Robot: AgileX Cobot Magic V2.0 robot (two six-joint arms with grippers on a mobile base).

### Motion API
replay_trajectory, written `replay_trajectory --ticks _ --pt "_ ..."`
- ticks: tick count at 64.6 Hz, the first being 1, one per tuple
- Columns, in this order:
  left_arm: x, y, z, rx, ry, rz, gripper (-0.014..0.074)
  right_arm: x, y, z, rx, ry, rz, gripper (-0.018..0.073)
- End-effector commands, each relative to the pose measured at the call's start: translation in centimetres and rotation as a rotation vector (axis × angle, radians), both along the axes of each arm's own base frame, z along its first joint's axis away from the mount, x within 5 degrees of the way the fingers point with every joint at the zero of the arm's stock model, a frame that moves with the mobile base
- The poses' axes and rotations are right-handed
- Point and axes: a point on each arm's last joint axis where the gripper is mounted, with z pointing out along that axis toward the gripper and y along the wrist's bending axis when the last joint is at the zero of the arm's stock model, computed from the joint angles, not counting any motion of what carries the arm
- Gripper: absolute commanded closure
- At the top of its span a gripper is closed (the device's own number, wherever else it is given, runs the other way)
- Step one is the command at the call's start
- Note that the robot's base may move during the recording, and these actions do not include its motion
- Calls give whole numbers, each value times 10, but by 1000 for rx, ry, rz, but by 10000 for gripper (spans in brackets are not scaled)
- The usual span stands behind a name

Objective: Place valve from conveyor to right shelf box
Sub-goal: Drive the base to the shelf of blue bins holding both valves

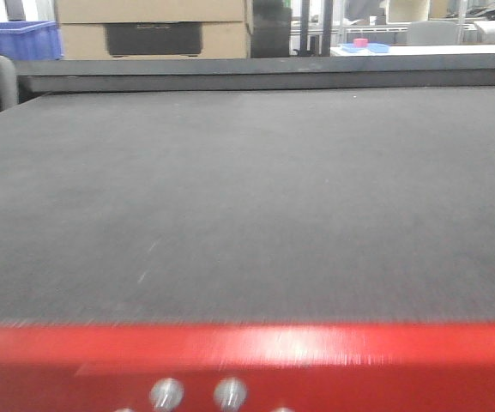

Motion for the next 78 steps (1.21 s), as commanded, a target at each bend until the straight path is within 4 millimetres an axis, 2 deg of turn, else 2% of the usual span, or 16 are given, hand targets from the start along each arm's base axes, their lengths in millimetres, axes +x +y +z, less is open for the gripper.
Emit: replay_trajectory --ticks 1,78 --pt "-1 0 8 -4 -76 7 707 0 -1 10 -15 -89 -4 721" --pt "-1 0 8 -4 -76 7 707 0 -1 10 -15 -89 -4 721"
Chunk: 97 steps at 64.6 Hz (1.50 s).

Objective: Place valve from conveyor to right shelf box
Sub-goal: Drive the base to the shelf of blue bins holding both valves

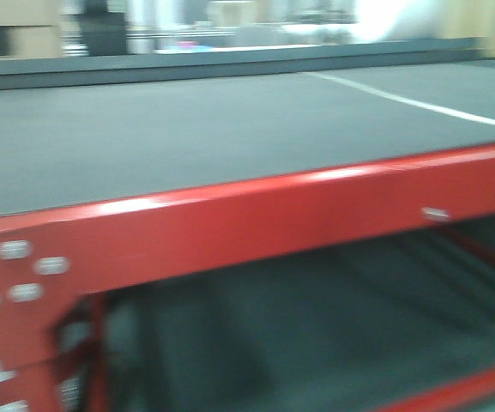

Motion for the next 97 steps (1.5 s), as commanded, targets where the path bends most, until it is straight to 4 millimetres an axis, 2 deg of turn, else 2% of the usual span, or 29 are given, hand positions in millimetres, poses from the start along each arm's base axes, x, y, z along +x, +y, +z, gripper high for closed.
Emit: replay_trajectory --ticks 1,97 --pt "0 0 8 -5 -68 4 707 0 -1 11 -15 -93 -7 721" --pt "0 0 8 -5 -68 4 707 0 -1 11 -15 -93 -7 721"
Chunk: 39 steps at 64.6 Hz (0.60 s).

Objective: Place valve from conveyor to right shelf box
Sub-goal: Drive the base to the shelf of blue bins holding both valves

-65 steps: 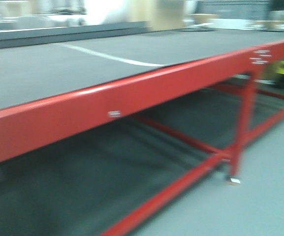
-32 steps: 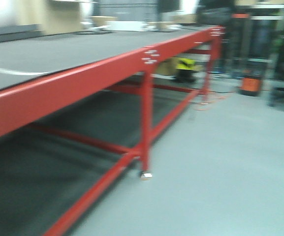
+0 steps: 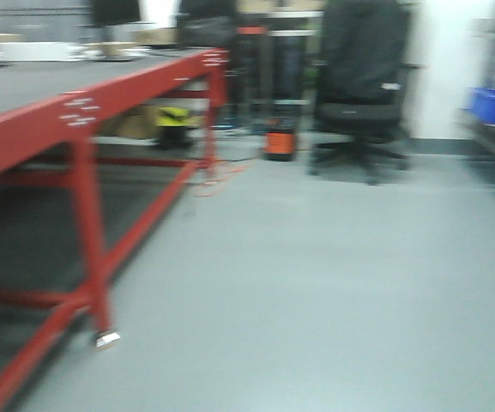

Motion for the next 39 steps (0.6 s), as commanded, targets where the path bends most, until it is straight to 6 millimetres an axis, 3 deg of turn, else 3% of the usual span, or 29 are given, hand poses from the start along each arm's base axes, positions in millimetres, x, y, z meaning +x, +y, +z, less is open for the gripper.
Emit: replay_trajectory --ticks 1,39 --pt "0 0 8 -5 -69 4 707 0 -1 11 -17 -93 -7 721" --pt "0 0 8 -5 -69 4 707 0 -1 11 -17 -93 -7 721"
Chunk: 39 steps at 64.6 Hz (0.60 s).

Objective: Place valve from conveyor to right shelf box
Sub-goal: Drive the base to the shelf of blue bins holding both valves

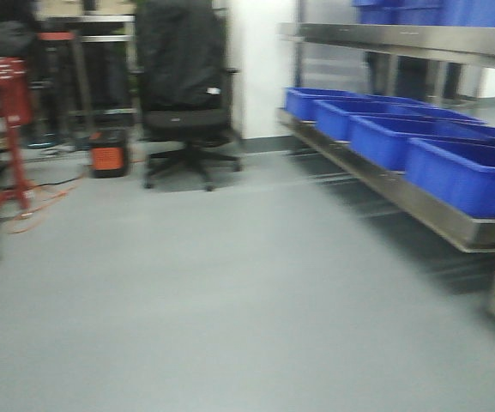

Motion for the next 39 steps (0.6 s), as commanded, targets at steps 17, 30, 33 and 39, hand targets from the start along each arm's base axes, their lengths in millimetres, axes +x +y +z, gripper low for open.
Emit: replay_trajectory --ticks 17,30,33,39 --pt "0 0 8 -5 -69 4 707 0 -1 11 -16 -93 -7 721" --pt "0 0 8 -5 -69 4 707 0 -1 11 -16 -93 -7 721" --pt "0 0 8 -5 -69 4 707 0 -1 11 -16 -93 -7 721" --pt "0 0 8 -5 -69 4 707 0 -1 11 -16 -93 -7 721"
